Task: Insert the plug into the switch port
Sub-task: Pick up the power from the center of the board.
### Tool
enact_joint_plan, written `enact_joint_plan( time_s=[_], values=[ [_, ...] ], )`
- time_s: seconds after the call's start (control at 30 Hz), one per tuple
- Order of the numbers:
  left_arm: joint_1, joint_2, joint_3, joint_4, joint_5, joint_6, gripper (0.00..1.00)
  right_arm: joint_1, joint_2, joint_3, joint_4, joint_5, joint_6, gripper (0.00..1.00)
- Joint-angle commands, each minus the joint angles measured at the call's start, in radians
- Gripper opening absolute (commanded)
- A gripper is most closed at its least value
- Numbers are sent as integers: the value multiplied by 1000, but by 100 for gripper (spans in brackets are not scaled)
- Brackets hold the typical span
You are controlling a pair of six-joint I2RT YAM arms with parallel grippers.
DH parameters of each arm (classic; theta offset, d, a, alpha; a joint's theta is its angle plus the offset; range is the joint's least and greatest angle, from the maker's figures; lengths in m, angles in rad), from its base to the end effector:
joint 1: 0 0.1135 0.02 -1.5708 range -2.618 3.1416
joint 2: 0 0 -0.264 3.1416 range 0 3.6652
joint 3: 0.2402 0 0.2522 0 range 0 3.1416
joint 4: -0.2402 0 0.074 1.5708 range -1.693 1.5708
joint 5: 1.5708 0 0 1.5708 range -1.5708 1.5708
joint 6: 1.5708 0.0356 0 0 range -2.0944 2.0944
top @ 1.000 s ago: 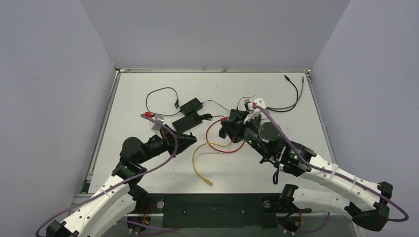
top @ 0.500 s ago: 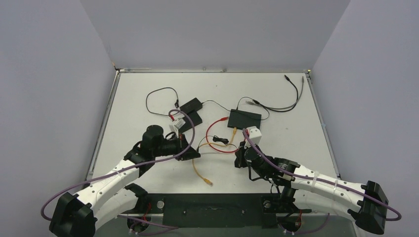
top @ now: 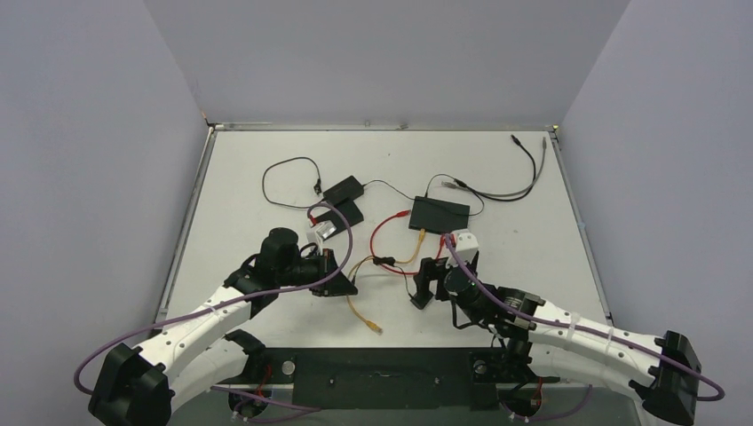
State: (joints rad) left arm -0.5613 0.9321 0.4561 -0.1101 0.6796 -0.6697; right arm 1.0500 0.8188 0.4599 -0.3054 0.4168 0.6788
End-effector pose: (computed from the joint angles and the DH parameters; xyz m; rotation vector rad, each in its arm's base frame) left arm 0.1511 -0.1214 0.2103 0.3149 2.3501 -1.3939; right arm 0.0991 0.1437 0.2108 -0.1837 2.2091 0.5143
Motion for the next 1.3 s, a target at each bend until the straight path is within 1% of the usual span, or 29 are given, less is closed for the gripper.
enact_joint_plan(
  time_s=[0.0,0.03,0.13,0.23,0.27,0.33,0.37,0.4,0.43,0.47,0.5,0.57,0.6,0.63,0.7,0.73,0.8,0.87,0.9,0.93,1.0,1.03,1.07,1.17,1.27],
  values=[
    [-8,-2,18,2,44,12,0,10,-112,48,43,124,-110,88],
    [-9,-4,12,1,44,13,0,3,-143,57,57,125,-124,92],
    [-9,-7,9,17,41,7,0,-10,-203,85,82,111,-163,93],
    [-13,7,27,-17,69,15,0,-11,-258,37,147,205,-103,93],
    [-14,-2,25,-14,76,14,0,-15,-261,32,166,208,-110,93],
    [-15,-19,6,24,79,-5,0,-17,-256,63,179,136,-200,93],
    [-15,-18,-1,33,81,-16,0,-15,-247,106,139,100,-223,93],
    [-15,-6,-1,38,87,-17,0,-7,-244,125,117,97,-249,93],
    [-15,5,14,22,102,-10,0,2,-242,139,92,99,-278,95],
    [-17,22,24,-7,112,-3,0,5,-241,136,92,67,-306,96],
    [-20,23,37,-14,118,6,0,7,-236,122,116,44,-375,96],
    [-21,6,35,-7,92,3,0,21,-191,160,101,-46,-441,92],
    [-20,2,41,-14,87,1,0,32,-171,200,65,-89,-462,88],
    [-20,6,48,-21,95,10,0,69,-132,215,51,-89,-511,87],
    [-21,28,59,-35,119,14,0,133,-83,241,30,-40,-585,86],
    [-21,30,59,-32,124,6,0,150,-56,255,24,-29,-613,85],
    [-22,35,65,-40,134,1,0,218,-26,266,25,-53,-706,82],
    [-23,50,82,-66,160,3,0,266,-8,261,45,-93,-805,79],
    [-23,63,90,-92,175,6,0,280,-2,258,52,-108,-884,78],
    [-23,67,103,-105,190,13,0,299,8,249,70,-126,-919,76],
    [-23,73,120,-139,209,26,0,309,22,233,97,-169,-1059,72],
    [-23,74,124,-157,215,29,0,310,26,228,102,-189,-1092,71],
    [-23,73,132,-165,230,35,0,313,36,221,110,-235,-1159,70],
    [-23,74,153,-219,259,51,0,315,49,218,131,-332,-1260,68],
    [-23,74,165,-257,290,76,0,315,80,235,132,-381,-1354,67]
  ],
)
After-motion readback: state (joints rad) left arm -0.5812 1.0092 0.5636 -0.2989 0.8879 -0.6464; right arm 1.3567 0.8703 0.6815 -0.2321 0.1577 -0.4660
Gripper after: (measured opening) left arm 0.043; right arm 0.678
